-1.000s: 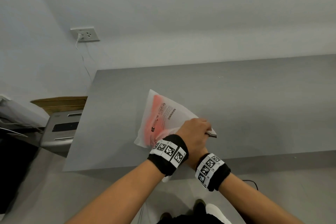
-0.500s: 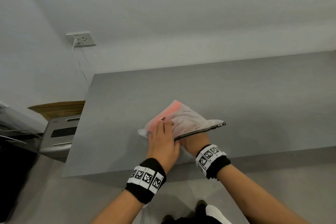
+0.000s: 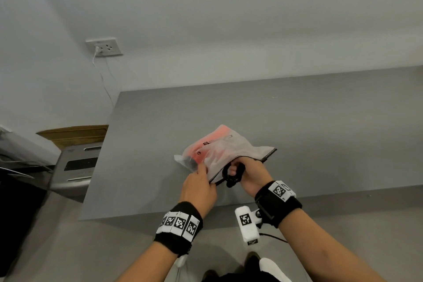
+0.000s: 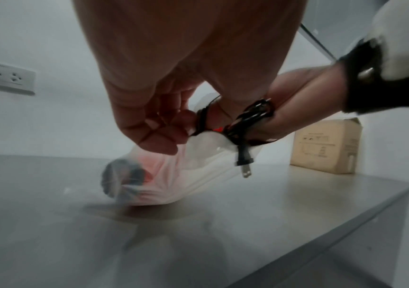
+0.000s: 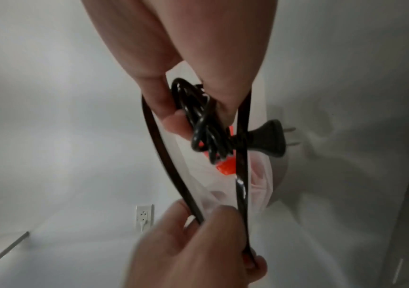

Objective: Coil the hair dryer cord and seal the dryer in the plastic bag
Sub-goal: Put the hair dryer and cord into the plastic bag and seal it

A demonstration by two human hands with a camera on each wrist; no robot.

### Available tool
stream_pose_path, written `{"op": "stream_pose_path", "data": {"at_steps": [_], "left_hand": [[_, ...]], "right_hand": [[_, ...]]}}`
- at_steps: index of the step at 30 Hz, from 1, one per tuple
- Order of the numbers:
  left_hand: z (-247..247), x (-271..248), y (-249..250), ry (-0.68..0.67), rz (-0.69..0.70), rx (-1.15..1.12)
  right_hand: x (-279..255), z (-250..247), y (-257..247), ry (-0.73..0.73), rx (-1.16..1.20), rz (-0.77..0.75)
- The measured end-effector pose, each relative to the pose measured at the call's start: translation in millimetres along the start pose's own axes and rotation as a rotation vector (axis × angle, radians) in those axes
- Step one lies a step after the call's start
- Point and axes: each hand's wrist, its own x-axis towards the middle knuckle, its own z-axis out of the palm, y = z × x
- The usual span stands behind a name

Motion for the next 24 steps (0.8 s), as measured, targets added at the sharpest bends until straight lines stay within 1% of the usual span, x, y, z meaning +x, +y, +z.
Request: {"op": "stream_pose_path", "data": {"at_steps": [2,3,4,5,6,7,8,9,11,12,13,15,16,17,18,19,21,23,24], "left_hand": [[2,-14,12,-0.05,0.069,-0.055],[4,-21,18,-0.066,0.101,-0.092],[5,-25,23,-0.063,0.117,-0.134],[4,-26,27,-0.052,0.112,-0.183],[3,-25,30,-0.04,0.09,-0.242],[1,-24,32,-0.028,0.064,-0.304],[-1,-22,33,-0.015,0.042,-0.354],[-4,-20,34,-0.004,0.032,-0.39],[-7,-19,35,0.003,0.044,-0.415],[-8,-19,35,-0.001,0.062,-0.414],[-8,-19,36,-0.009,0.082,-0.407],[-7,-21,36,-0.026,0.122,-0.391],[-5,-21,37,-0.035,0.14,-0.379],[-4,-21,38,-0.044,0.153,-0.365],[-2,-22,38,-0.056,0.158,-0.352],[-1,-22,39,-0.068,0.16,-0.342],[2,-24,40,-0.088,0.162,-0.319],[4,-26,40,-0.096,0.161,-0.305],[5,-27,40,-0.102,0.158,-0.304]], "right_hand": [[4,1,0,0.1,0.026,-0.026],[7,3,2,0.156,-0.035,-0.041],[8,4,2,0.191,-0.148,-0.043],[6,4,0,0.205,-0.322,-0.037],[6,3,0,0.203,-0.551,-0.053],[3,0,-1,0.172,-0.789,-0.113],[2,-4,-1,0.135,-1.031,-0.212],[-3,-2,-1,0.145,-1.234,-0.325],[-5,-2,0,0.087,-1.573,-0.462],[2,-3,-1,0.082,-1.707,-0.388],[5,-4,-5,0.15,-1.672,-0.261],[11,-8,-8,0.235,-1.621,-0.1],[15,-9,-6,0.246,-1.677,-0.054],[18,-13,-5,0.244,-1.668,0.006],[24,-17,-6,0.245,-1.582,0.043],[22,-15,-10,0.238,-1.557,0.023],[6,-11,-23,0.21,-1.386,-0.066],[7,-18,-21,0.159,-1.186,-0.045],[3,-18,-22,0.106,-0.989,-0.013]]}}
